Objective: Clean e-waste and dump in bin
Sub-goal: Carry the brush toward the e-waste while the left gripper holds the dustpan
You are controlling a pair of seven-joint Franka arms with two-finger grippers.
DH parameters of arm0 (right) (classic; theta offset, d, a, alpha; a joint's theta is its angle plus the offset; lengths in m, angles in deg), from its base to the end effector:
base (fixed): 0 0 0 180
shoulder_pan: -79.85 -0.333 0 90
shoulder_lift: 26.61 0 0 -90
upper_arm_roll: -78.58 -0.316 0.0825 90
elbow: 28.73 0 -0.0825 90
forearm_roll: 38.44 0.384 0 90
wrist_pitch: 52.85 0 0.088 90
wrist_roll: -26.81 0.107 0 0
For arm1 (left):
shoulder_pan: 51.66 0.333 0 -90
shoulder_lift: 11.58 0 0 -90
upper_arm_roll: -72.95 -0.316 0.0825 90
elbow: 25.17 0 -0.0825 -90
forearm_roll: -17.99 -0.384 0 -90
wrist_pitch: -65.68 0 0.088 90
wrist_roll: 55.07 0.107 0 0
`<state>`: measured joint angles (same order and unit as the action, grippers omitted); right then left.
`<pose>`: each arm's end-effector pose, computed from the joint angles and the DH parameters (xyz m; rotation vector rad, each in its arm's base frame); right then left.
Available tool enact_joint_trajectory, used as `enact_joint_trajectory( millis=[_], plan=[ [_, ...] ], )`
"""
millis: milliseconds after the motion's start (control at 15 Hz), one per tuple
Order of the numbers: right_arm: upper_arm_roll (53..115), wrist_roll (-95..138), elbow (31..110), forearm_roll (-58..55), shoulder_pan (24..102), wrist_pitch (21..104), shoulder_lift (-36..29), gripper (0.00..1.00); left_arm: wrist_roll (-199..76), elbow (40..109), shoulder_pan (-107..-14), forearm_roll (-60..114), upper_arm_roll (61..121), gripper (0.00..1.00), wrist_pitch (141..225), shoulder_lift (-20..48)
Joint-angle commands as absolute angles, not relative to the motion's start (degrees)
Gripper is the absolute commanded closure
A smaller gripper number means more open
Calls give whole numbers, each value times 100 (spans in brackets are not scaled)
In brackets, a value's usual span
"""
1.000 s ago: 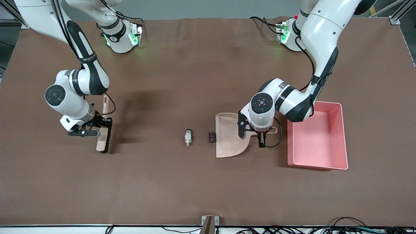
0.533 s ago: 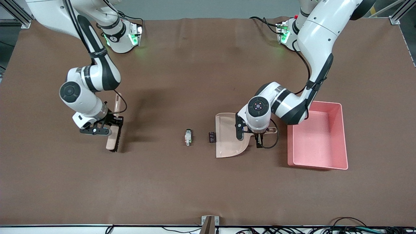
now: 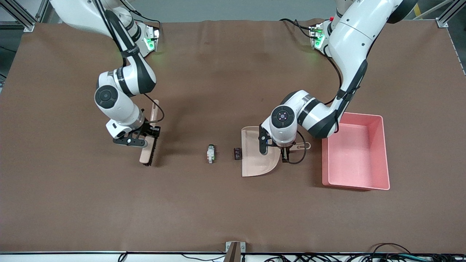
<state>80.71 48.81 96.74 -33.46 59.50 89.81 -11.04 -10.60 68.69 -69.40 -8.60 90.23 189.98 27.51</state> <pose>0.5329 0.1750 0.2642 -3.0838 0.2051 -0.0185 0.5766 -0.3546 0.2228 -2.0493 2.1502 0.1755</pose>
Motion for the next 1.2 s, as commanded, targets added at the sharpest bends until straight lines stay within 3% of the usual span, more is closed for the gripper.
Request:
enact_joint_trajectory(
  millis=[0,200,600,1133],
  plan=[
    [8113,4984,9502,-3027,5666,8918,-983,99,-1121,6764,-7011,-1163,9026,36,19040,2806],
    [8122,5422,9309,-3027,5314,8926,-720,99,-1139,6764,-7099,-1294,9026,39,19180,2815],
    [8122,6293,8404,-3027,4769,8970,115,99,-1121,6781,-7126,-1717,9026,60,19207,2823],
    [8122,6364,7990,-2596,4391,9181,564,99,-1148,6825,-7134,-1848,9026,62,19321,2859]
  ],
)
